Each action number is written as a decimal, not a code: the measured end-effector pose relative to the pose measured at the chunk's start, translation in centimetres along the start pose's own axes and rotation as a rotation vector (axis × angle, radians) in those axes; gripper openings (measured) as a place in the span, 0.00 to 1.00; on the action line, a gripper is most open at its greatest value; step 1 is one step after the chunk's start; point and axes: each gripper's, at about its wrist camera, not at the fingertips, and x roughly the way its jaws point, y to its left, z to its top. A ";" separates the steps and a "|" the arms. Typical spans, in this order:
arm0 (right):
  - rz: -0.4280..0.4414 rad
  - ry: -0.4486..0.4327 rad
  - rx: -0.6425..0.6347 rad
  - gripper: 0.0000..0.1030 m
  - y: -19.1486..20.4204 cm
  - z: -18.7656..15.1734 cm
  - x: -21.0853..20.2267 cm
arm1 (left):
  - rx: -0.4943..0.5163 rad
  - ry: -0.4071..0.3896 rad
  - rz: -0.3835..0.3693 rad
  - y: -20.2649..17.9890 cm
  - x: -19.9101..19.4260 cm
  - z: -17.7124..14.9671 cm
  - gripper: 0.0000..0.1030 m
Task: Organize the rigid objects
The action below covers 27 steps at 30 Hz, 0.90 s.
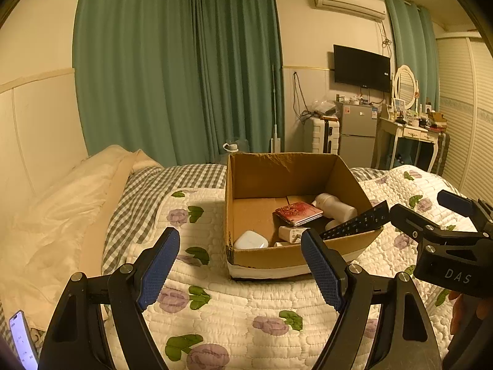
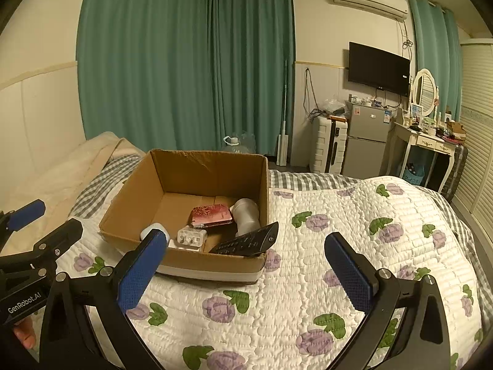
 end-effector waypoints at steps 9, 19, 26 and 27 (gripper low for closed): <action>0.002 0.004 -0.001 1.00 0.1 0.0 0.1 | -0.003 -0.002 0.000 0.1 -0.1 0.0 0.81; -0.002 0.006 0.001 1.00 0.5 -0.1 0.2 | -0.003 -0.002 0.000 0.1 0.0 0.0 0.81; -0.002 0.009 0.003 1.00 0.6 0.0 0.3 | -0.002 -0.002 -0.001 0.1 0.0 0.1 0.81; -0.002 0.009 0.003 1.00 0.6 0.0 0.3 | -0.001 -0.002 -0.001 0.1 0.0 0.1 0.81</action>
